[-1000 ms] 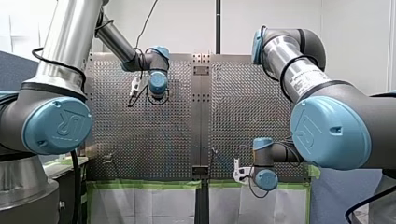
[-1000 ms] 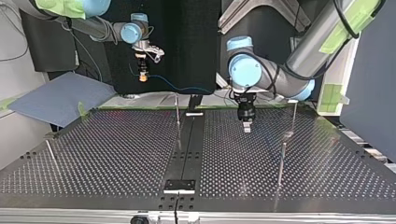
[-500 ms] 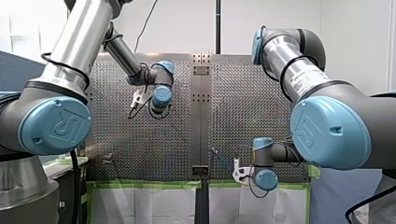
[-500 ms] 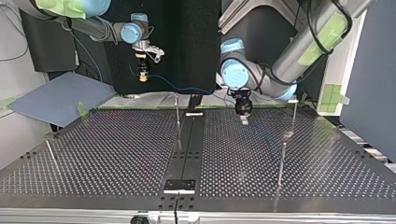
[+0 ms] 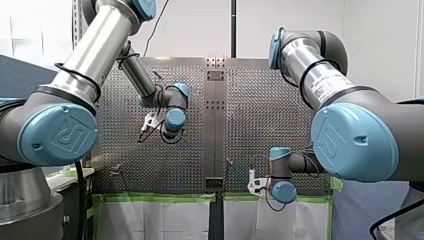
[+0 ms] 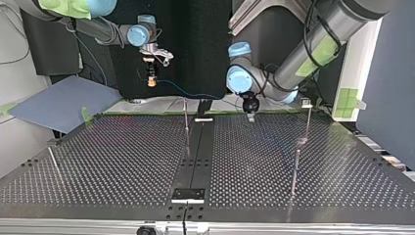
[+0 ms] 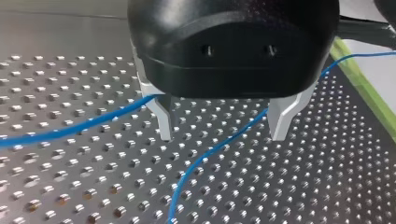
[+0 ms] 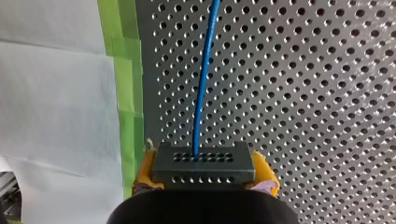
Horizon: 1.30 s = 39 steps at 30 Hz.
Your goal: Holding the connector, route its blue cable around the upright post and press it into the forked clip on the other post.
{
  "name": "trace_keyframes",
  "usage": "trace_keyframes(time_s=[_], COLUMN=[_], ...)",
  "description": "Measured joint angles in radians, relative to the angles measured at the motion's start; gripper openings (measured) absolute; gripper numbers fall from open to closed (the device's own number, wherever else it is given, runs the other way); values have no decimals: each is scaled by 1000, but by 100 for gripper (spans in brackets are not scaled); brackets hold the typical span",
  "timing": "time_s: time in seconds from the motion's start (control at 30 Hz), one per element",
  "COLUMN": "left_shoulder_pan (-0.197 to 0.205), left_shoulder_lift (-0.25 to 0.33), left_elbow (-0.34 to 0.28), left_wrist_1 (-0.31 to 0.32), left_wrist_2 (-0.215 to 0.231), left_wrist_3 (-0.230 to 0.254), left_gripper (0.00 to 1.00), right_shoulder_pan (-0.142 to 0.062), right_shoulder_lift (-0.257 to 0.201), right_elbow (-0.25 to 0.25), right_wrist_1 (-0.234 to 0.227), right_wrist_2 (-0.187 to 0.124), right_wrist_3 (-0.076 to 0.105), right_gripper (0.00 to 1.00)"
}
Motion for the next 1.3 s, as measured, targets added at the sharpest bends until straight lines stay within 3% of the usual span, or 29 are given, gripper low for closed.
trace_keyframes(time_s=[0.3, 0.63, 1.07, 1.3], left_shoulder_pan=[-12, -20, -70, -95], left_shoulder_lift=[-77, -162, -176, -176], left_elbow=[10, 10, 9, 9], left_wrist_1=[63, 67, 71, 75], left_wrist_2=[39, 57, 84, 98], left_wrist_3=[-3, -11, -44, -73], left_gripper=[98, 98, 98, 98], right_shoulder_pan=[9, 20, 22, 25], right_shoulder_lift=[0, 0, 0, 0], right_elbow=[0, 0, -2, -3], right_wrist_1=[-9, -22, -26, -23], right_wrist_2=[-35, -102, -140, -165], right_wrist_3=[-8, -16, -20, -34], right_gripper=[0, 0, 0, 0])
